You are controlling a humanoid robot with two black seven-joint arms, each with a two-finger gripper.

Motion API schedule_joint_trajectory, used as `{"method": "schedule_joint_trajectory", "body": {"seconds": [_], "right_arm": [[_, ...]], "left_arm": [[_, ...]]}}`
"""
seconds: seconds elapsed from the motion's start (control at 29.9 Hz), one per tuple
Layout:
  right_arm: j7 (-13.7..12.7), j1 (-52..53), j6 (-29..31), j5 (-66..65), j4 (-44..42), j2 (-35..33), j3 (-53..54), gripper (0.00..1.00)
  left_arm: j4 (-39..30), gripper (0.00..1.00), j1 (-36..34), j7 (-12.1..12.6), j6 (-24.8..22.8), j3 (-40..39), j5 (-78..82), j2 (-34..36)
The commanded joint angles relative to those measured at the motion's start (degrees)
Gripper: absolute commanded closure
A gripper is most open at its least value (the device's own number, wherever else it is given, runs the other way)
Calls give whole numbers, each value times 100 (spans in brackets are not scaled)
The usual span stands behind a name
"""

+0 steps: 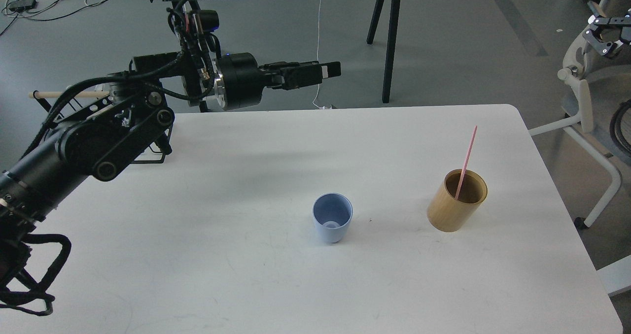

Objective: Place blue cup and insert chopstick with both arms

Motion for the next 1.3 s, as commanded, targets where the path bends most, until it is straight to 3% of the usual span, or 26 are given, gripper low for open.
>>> {"method": "schedule_joint_trajectory", "body": {"seconds": [0.0,0.13,0.27,0.47,0.74,1.04,1.14,1.27], "right_arm": [[6,-404,0,1,827,-446,-44,1],[6,-695,0,-130,1637,-948,-70,1],[32,-739,-277,-1236,2077,-1133,-44,1],[401,-906,-1111,-2915,3078,-1334,-61,2],[427,-1819,-2447,-6059,4398,-1564,-105,2],[665,-2444,-3010,-8259,4249,-1476,-684,3],[682,-2383,-3414,-8594,4109,-1143,-1097,5],[682,-2234,-3494,-8990,3670,-721,-1283,11]], "left_arm": [[547,0,-7,-1,-2,-486,-1635,4],[1671,0,-25,-1,-2,-1146,-3779,-14],[2569,0,-78,8,-2,-1200,-5793,-14],[3554,0,-78,104,-2,-1164,-7834,-5],[3853,0,10,878,-2,-1147,-8372,180],[3827,0,326,869,-2,-1156,-8706,136],[3836,0,344,878,-2,-1147,-8742,162],[3836,0,344,887,-2,-1147,-8742,215]]}}
